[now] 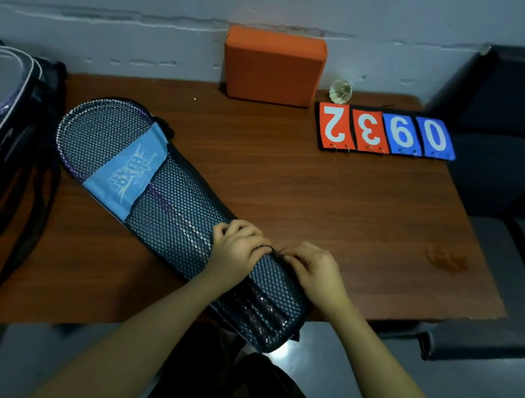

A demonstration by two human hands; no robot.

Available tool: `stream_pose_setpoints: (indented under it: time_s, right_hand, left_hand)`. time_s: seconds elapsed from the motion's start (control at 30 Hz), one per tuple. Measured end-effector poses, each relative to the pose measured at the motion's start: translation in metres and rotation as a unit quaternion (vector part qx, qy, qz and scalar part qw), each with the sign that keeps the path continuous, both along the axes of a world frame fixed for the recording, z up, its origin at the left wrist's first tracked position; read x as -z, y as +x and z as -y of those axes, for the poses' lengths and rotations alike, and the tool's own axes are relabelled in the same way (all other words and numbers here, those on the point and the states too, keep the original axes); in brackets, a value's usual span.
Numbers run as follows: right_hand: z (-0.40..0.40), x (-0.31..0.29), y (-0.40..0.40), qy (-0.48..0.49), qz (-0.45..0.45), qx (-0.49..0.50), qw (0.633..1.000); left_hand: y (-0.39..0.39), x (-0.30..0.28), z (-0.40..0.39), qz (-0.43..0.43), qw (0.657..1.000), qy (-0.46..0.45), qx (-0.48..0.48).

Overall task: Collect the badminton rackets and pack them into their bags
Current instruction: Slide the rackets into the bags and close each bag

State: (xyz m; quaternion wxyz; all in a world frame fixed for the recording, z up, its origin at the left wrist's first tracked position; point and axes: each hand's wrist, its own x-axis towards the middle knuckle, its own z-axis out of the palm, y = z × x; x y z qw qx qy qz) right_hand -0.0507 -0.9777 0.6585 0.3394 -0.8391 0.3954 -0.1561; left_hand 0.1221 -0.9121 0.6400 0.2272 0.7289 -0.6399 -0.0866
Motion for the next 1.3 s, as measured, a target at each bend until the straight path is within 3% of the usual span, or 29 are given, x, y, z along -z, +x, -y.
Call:
stream_pose_setpoints:
  time_s: [0.17,0.5,0.8,1.03,1.3]
  right_hand:
    - [0.000,0.002,-0.041,-0.037,-0.030,0.053,0.997]
    - [-0.025,0.005,-0.066,0.012,-0.004,0.046,0.999]
    - [-0.017,0.005,-0.030,-0.095,-0.060,0.039,0.993]
    - [0.010,0.019,0.035,-0.079,-0.174,0.005,0.982]
    - [0.004,0.039,0.041,-0.004,-0.162,-0.033,0.986]
  left_hand:
    - [0.001,-0.007,0.016,-0.068,0.992,0.021,-0.108]
    - [0.003,-0.008,0.047,-0.040,0.990,0.024,-0.136]
    - [0.017,-0.018,0.035,-0.010,0.993,0.068,-0.098]
    - [0.035,-0.004,-0.028,0.013,0.943,0.206,-0.260]
    - [0.058,0.021,-0.045,-0.012,0.948,0.251,-0.197]
